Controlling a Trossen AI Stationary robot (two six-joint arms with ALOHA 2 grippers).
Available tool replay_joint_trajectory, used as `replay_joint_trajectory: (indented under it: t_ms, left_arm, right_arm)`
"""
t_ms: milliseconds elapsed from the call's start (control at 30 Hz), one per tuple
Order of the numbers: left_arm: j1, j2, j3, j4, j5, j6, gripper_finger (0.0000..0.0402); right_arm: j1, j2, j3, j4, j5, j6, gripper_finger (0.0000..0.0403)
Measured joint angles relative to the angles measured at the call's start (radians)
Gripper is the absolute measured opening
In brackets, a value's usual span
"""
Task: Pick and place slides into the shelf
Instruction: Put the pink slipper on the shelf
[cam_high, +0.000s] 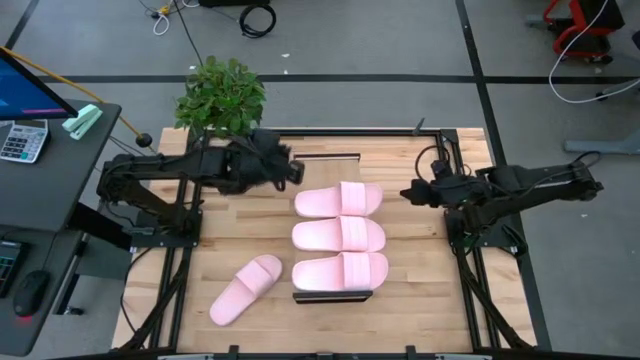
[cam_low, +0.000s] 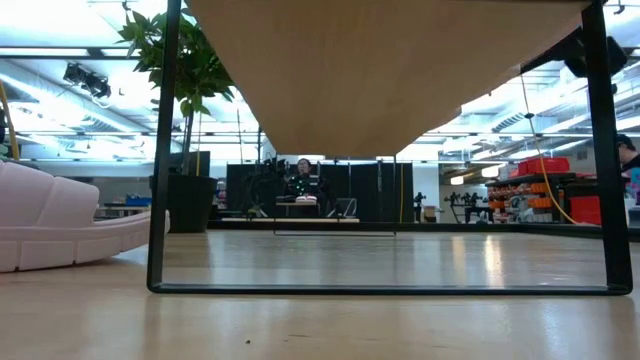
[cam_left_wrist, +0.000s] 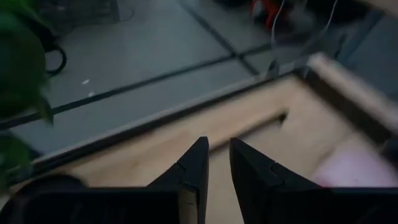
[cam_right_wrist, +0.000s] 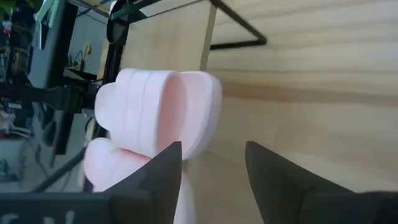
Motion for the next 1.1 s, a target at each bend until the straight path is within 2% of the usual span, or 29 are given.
replay_joint_trajectory:
  t_ms: [133, 300, 500, 733, 1000, 1100]
  left_arm:
    - [-0.074, 0.041, 0.000, -0.166, 0.003, -0.179, 0.0078]
    - [-0.196, 0.084, -0.002, -0.405, 0.008, -0.586, 0.0084]
    - [-0.319, 0.092, -0.001, -0.524, 0.066, -0.940, 0.0080]
    - [-0.419, 0.109, -0.001, -0.575, 0.308, -1.176, 0.0091]
    - [-0.585, 0.169, -0.002, -0.623, 0.449, -1.446, 0.0114]
    - [-0.633, 0.215, -0.001, -0.624, 0.511, -1.466, 0.0118]
  right_arm:
    - [-0.003, -0.042, 0.000, -0.046, 0.020, -0.085, 0.0177]
    - [-0.009, -0.081, 0.000, -0.070, 0.008, -0.187, 0.0171]
    - [-0.009, -0.104, 0.000, -0.076, -0.036, -0.308, 0.0169]
    - [-0.009, -0.121, 0.000, -0.098, -0.095, -0.427, 0.0169]
    - [-0.008, -0.160, 0.000, -0.148, -0.111, -0.507, 0.0169]
    - [-0.008, -0.177, 0.000, -0.156, -0.111, -0.521, 0.0169]
